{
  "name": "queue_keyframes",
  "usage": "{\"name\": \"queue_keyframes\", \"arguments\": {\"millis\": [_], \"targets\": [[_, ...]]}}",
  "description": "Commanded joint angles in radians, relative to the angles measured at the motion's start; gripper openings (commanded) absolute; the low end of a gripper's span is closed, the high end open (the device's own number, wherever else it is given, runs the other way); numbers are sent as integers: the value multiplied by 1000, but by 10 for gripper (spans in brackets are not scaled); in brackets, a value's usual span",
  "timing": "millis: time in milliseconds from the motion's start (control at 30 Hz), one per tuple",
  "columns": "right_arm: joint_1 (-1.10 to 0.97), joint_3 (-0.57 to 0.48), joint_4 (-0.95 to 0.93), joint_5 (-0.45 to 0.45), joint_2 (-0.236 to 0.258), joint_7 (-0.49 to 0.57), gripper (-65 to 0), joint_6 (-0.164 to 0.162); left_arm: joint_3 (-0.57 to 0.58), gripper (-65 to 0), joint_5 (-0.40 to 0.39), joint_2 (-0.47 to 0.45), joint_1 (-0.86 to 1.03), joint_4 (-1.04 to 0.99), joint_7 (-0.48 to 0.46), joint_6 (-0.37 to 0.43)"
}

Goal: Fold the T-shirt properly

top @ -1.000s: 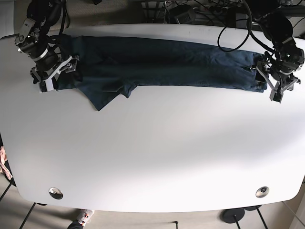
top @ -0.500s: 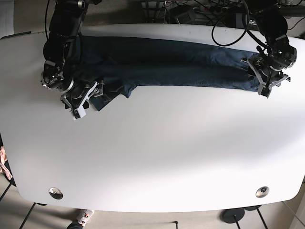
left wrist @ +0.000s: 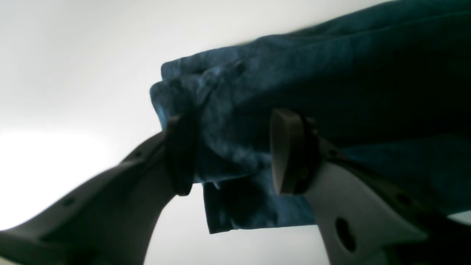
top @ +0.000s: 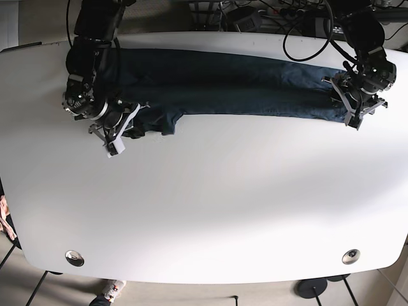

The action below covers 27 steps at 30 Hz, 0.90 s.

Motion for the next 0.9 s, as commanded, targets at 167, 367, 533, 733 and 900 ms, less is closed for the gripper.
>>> {"name": "queue_keyframes", "arguments": {"millis": [167, 367, 533, 733, 900], "targets": [[-65, 94, 353, 13, -50, -156, -633, 6, -3, -365, -5, -15, -11, -43, -18, 2], [-205, 196, 468, 101, -77, -266, -633, 6, -1, -365, -5, -15, -12, -85, -19, 2], [-352, 315, 466, 257, -77, -268, -633, 6, -1, -365, -4, -15, -14, -92, -19, 2], [-415, 387, 451, 262, -77, -263, -628, 6, 0, -365, -4, -17, -14, -92, -19, 2], [-416, 452, 453, 262, -76, -262, -388, 6, 0, -365, -4, -18, -14, -91, -19, 2]]}}
